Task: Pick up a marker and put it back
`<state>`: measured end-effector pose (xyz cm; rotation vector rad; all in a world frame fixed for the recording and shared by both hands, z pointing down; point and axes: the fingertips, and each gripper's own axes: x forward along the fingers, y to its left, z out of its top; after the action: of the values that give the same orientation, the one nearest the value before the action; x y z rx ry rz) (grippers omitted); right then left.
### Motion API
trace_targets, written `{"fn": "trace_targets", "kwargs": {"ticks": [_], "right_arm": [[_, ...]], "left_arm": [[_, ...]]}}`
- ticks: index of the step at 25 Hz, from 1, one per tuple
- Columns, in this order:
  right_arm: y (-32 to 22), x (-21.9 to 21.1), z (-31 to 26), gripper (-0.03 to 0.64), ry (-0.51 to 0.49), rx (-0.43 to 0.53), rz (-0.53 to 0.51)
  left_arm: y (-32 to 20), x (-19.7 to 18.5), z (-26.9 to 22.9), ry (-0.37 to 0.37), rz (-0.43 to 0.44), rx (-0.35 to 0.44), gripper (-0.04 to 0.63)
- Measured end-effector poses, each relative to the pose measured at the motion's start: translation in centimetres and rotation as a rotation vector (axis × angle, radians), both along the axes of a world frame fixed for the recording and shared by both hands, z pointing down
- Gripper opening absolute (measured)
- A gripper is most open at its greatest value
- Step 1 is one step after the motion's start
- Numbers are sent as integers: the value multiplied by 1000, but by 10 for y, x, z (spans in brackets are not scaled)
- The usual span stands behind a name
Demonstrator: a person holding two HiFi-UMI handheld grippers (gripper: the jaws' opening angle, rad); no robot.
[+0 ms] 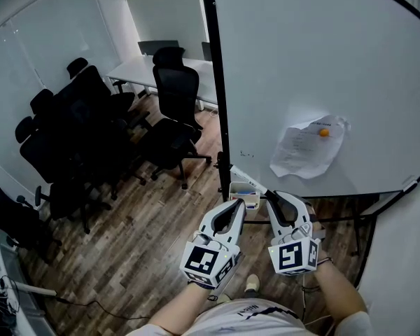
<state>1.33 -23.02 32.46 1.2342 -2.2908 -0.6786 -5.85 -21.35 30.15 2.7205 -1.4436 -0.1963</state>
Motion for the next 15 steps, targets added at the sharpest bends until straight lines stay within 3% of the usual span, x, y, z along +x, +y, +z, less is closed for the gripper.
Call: {"fn": "trace_targets", "kwargs": {"ticks": [8,15], "right_arm": [[-19,11,47,83,67,-75,-27],[-41,29,120,83,136,-162,-63]], "left_arm": [[-18,5,44,-10,-19,-71,11],[-34,21,93,-19,-50,-157,11]]}}
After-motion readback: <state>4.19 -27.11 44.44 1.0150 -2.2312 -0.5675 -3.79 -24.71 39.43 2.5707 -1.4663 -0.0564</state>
